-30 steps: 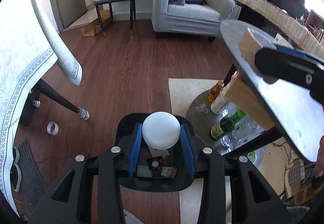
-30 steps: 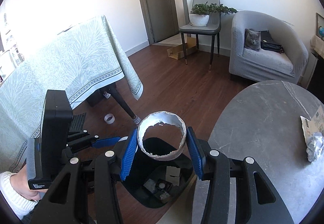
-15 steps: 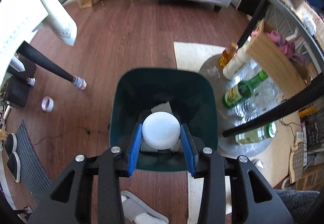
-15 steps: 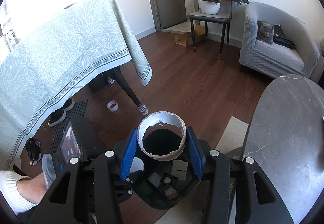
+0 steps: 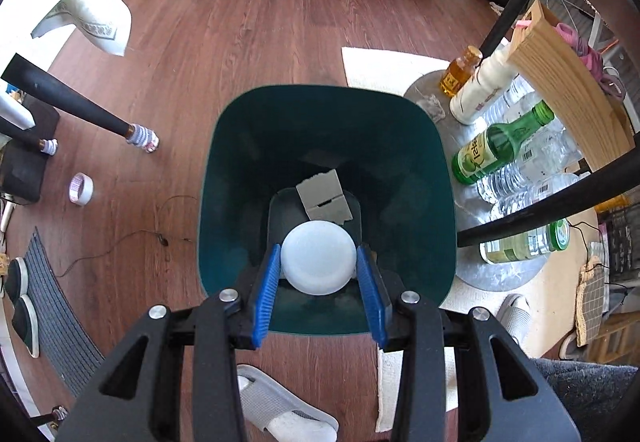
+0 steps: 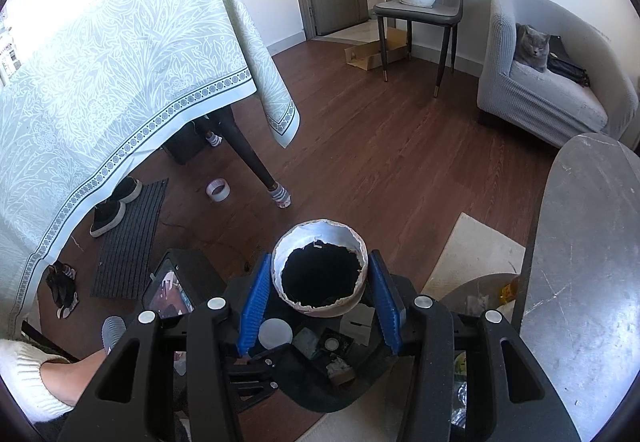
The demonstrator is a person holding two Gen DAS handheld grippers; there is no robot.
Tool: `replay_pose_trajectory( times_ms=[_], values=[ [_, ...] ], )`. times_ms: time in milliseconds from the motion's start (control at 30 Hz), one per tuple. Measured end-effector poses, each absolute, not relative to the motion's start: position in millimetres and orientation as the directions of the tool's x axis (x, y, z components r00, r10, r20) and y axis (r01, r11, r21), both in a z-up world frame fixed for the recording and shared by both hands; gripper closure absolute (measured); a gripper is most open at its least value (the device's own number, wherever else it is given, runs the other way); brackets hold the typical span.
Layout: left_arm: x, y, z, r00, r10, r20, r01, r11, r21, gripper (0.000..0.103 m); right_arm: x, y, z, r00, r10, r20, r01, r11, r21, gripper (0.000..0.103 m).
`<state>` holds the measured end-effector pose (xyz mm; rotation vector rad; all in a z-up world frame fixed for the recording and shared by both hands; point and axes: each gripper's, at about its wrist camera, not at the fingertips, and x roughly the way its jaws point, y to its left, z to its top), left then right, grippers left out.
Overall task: Collect trash
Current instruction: 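Open the left tool to drop the lid while the right tool opens to drop the core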
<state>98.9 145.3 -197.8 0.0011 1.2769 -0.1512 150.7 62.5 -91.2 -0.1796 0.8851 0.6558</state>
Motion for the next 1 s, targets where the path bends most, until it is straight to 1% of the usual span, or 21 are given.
replay_pose_trajectory(
  times_ms=[133, 167, 200, 333, 667, 833, 900, 1000],
  values=[
    [99.1, 149.2, -195.3, 0.283, -0.122, -0.951, 0.106, 0.99, -0.095, 0.057, 154.6, 64.2, -96.4, 0.453, 0.442, -0.774, -0.592, 0.798, 0.109, 0.054],
    [99.3, 150.0, -194.2, 0.285, -0.118, -0.951, 0.105, 0.99, -0.091, 0.052, 155.7, 64.7, -98.0, 0.453, 0.436, -0.778, -0.59, 0.801, 0.106, 0.054],
    [99.0, 151.6, -192.4, 0.289, -0.115, -0.951, 0.1, 0.991, -0.089, 0.05, 157.8, 65.5, -99.2, 0.45, 0.433, -0.781, -0.589, 0.802, 0.105, 0.054],
    [96.1, 159.3, -182.1, 0.312, -0.107, -0.944, 0.081, 0.993, -0.086, 0.05, 159.8, 70.0, -106.9, 0.441, 0.421, -0.793, -0.588, 0.803, 0.1, 0.054],
    [91.2, 200.1, -140.9, 0.415, -0.063, -0.908, -0.04, 0.995, -0.088, 0.05, 165.9, 86.0, -127.8, 0.407, 0.394, -0.824, -0.59, 0.802, 0.091, 0.054],
    [90.4, 221.7, -116.0, 0.478, -0.021, -0.878, -0.093, 0.993, -0.075, 0.054, 169.9, 96.6, -139.7, 0.389, 0.382, -0.838, -0.592, 0.801, 0.09, 0.054],
    [89.7, 230.0, -105.1, 0.501, -0.013, -0.866, -0.107, 0.991, -0.077, 0.061, 170.2, 99.8, -144.8, 0.382, 0.375, -0.844, -0.59, 0.803, 0.09, 0.054],
    [88.5, 238.5, -88.9, 0.537, 0.006, -0.843, -0.129, 0.989, -0.075, 0.062, 171.0, 104.9, -155.7, 0.364, 0.364, -0.857, -0.591, 0.802, 0.09, 0.054]
  ],
)
